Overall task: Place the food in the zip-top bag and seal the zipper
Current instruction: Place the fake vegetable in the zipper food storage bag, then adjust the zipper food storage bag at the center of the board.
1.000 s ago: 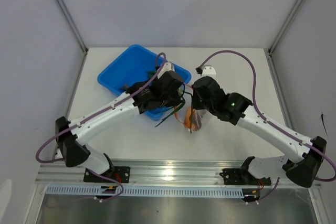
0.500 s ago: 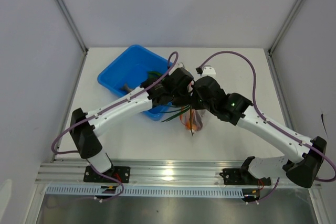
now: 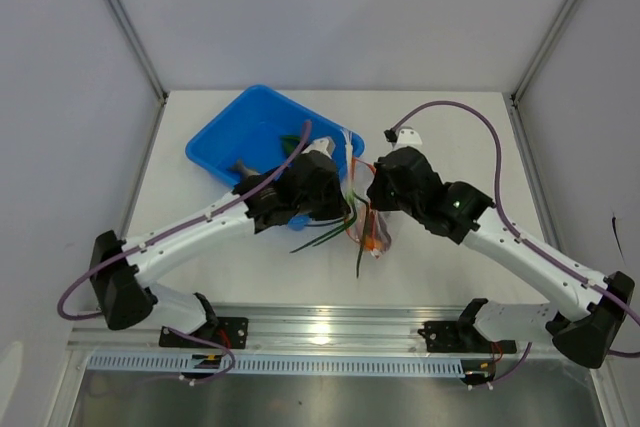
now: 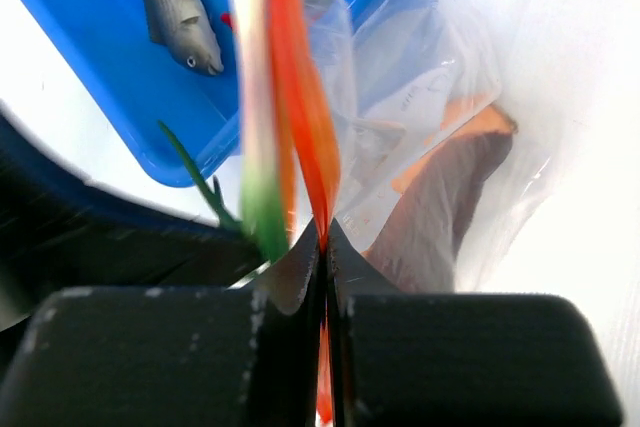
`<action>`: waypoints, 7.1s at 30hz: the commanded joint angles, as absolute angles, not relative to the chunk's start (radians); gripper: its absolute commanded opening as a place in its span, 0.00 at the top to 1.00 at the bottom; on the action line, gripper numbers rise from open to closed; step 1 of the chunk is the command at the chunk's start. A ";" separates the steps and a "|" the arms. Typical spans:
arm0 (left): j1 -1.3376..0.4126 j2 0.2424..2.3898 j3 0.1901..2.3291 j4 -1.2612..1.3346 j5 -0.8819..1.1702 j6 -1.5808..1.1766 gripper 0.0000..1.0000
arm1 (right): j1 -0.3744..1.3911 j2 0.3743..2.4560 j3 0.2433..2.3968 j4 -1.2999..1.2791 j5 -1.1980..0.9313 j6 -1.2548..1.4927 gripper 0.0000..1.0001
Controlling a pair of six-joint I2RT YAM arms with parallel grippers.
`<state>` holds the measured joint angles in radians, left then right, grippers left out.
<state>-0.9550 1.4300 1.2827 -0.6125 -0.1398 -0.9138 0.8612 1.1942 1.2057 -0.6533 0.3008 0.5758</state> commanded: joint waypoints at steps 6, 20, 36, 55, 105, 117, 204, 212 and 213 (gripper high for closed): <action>-0.956 1.134 1.141 -0.557 0.093 -0.704 0.99 | 0.845 1.137 1.195 -0.641 0.308 0.480 1.00; -0.957 1.061 1.124 -0.877 0.383 -0.799 0.99 | 0.834 1.104 1.141 -0.558 0.314 0.304 1.00; -0.962 1.362 1.423 -1.069 0.459 -0.778 0.99 | 0.879 1.066 1.052 -0.502 0.298 0.219 1.00; -0.881 1.672 1.632 -1.249 0.335 -0.883 0.99 | 0.940 1.031 0.962 -0.460 0.339 0.218 1.00; -0.951 1.708 1.505 -0.839 0.163 -0.877 0.17 | 1.035 0.970 1.006 -0.767 0.465 0.718 1.00; -0.954 1.511 1.355 -0.668 0.106 -0.703 0.44 | 0.977 0.858 1.029 -0.810 0.286 0.664 1.00; -0.937 1.468 1.272 -0.316 0.758 -0.759 0.99 | 0.545 0.893 1.201 -0.988 0.052 0.396 0.83; -0.937 1.466 1.327 -0.262 0.766 -0.787 1.00 | 0.545 0.874 1.203 -0.999 0.017 0.367 0.76; -0.939 1.465 1.331 -0.262 0.759 -0.790 0.99 | 0.545 0.873 1.198 -0.997 0.012 0.367 0.69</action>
<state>-0.9333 1.4906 1.2728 -0.3298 0.7292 -0.7620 0.5491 0.8749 1.1858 -1.0195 0.0471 0.3897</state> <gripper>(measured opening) 0.005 0.265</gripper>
